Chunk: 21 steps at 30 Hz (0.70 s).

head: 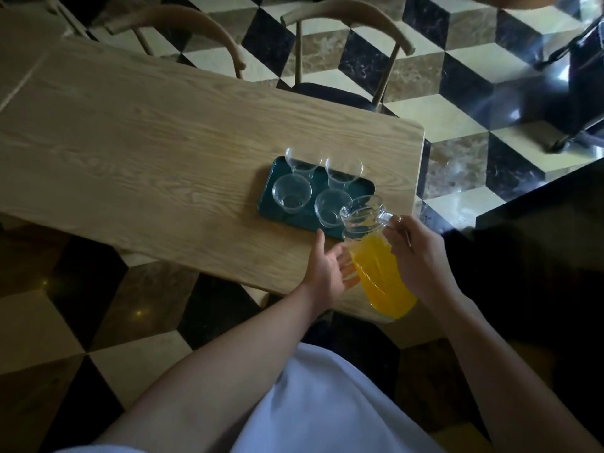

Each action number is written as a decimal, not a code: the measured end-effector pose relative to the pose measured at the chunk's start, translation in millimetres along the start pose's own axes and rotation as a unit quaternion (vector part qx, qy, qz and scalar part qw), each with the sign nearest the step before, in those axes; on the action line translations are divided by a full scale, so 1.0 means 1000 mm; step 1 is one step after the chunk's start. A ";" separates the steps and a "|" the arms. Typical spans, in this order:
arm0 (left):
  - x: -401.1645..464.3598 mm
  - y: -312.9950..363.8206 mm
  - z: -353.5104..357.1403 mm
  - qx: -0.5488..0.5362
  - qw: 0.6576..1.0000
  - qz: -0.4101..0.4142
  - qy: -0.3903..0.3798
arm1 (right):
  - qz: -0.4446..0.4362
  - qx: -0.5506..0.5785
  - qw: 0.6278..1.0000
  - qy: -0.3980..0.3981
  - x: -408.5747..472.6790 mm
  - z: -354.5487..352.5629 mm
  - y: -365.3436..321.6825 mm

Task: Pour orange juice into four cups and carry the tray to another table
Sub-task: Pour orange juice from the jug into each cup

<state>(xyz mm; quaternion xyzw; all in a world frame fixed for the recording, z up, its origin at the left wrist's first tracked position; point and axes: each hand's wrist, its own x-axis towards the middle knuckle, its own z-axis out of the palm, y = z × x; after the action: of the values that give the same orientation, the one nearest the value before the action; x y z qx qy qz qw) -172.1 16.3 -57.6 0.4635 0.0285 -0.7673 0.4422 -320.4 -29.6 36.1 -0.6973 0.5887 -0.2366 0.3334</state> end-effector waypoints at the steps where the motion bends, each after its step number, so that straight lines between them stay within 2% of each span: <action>1: 0.001 0.001 -0.002 -0.001 1.000 -0.011 -0.003 | 0.006 -0.005 1.000 -0.001 0.002 0.002 -0.001; 10: 0.028 0.017 -0.034 -0.034 0.995 -0.073 -0.058 | 0.092 0.004 0.996 -0.007 0.020 0.022 -0.011; 21: 0.043 0.012 -0.049 -0.079 0.992 -0.085 -0.057 | 0.076 -0.041 0.993 -0.074 0.031 0.023 -0.008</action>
<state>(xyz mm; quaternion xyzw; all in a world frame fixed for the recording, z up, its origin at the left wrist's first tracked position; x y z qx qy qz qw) -137.7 3.3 -112.3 0.3785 0.1028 -0.8229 0.4111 -292.5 -54.8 24.6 -0.6792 0.6228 -0.1338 0.3645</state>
